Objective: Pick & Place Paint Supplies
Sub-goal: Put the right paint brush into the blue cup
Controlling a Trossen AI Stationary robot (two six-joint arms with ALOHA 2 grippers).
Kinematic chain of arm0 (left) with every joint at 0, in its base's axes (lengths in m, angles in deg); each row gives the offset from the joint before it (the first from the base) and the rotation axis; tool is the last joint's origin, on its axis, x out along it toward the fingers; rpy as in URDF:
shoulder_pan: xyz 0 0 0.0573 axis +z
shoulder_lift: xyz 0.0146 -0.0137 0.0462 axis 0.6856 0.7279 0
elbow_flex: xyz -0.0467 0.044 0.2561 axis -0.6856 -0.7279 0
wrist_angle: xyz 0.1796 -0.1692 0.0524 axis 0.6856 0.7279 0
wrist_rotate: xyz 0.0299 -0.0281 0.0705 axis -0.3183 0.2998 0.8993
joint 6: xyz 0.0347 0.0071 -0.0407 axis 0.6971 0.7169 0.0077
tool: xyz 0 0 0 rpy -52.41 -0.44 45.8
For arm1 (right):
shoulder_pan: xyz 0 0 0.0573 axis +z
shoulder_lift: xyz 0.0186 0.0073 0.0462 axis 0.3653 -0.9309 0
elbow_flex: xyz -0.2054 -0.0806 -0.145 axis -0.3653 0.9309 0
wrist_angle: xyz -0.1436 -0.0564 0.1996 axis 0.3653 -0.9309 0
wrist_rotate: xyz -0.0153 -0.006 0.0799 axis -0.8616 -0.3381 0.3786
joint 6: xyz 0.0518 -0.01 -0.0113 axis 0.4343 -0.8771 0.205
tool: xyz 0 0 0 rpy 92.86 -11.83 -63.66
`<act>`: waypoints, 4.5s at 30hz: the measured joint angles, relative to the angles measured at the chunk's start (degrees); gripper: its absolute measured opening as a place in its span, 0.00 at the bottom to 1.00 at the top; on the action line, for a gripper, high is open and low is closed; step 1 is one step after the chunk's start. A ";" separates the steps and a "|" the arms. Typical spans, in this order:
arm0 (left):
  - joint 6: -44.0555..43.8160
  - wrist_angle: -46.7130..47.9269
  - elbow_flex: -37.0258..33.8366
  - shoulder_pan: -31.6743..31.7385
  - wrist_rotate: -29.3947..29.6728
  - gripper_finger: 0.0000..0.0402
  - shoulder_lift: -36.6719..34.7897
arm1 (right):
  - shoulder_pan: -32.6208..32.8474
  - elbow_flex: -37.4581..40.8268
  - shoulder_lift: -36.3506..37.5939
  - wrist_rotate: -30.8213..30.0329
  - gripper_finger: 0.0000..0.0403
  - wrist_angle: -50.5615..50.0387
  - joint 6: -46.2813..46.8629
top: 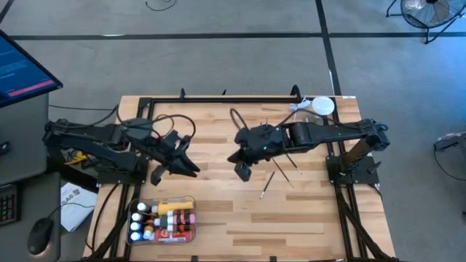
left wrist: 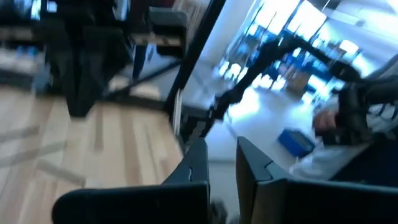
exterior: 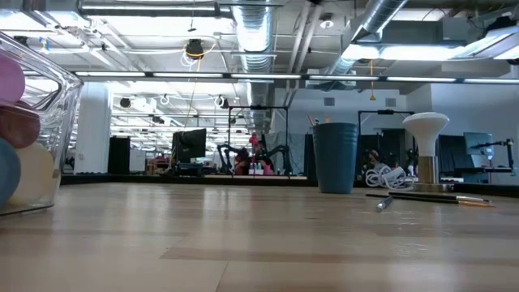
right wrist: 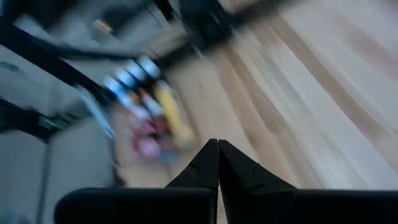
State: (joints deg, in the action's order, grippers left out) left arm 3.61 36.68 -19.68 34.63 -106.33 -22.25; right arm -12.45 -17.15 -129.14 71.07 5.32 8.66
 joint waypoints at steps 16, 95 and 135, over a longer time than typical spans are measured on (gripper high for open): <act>0.29 -7.56 -1.08 1.39 -0.26 0.00 2.84 | -0.32 -0.02 -0.02 2.27 0.02 13.10 -4.76; -0.16 -9.23 -1.12 5.37 -0.50 0.00 11.81 | -2.52 -0.07 -8.28 12.46 0.15 20.17 3.28; -0.18 -8.01 -0.91 13.71 -2.85 0.00 6.92 | 1.98 0.09 -8.36 12.27 0.02 11.91 4.20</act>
State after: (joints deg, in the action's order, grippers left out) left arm 3.44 28.66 -20.60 48.34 -109.18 -15.33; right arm -10.47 -17.06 -137.50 83.34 17.23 12.86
